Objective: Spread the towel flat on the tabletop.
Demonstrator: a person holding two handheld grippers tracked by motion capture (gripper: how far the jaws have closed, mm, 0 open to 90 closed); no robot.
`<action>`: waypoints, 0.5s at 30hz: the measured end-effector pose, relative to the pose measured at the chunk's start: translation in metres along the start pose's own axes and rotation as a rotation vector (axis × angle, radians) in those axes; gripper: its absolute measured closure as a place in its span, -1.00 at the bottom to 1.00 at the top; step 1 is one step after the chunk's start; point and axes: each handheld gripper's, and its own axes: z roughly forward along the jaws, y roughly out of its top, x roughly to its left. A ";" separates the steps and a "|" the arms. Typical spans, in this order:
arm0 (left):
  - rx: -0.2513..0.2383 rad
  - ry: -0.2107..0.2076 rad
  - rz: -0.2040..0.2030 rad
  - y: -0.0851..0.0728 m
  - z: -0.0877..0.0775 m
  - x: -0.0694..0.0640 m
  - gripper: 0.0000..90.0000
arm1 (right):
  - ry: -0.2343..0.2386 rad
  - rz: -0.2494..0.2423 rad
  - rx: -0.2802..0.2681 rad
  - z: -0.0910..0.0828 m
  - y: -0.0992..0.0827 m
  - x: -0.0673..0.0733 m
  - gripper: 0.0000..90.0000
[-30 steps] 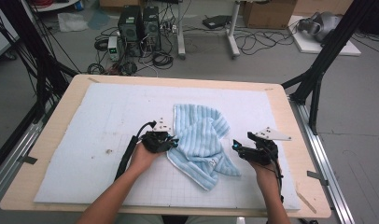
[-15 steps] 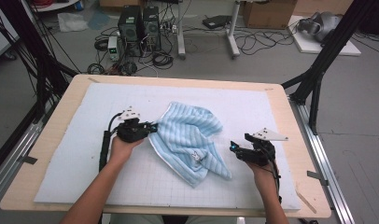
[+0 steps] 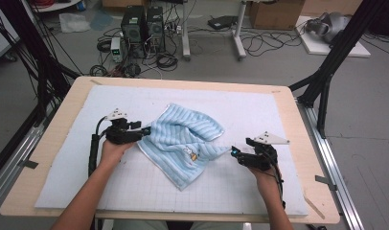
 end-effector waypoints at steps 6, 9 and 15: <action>-0.031 -0.025 0.045 -0.015 -0.023 -0.014 -0.19 | 0.028 0.026 -0.060 -0.004 0.005 0.000 -0.15; -0.022 -0.042 0.072 -0.022 -0.031 -0.018 -0.19 | 0.053 0.025 -0.099 -0.004 0.015 0.002 -0.04; -0.030 -0.059 0.092 -0.028 -0.030 -0.020 -0.19 | 0.086 -0.048 -0.045 0.026 0.035 0.014 0.10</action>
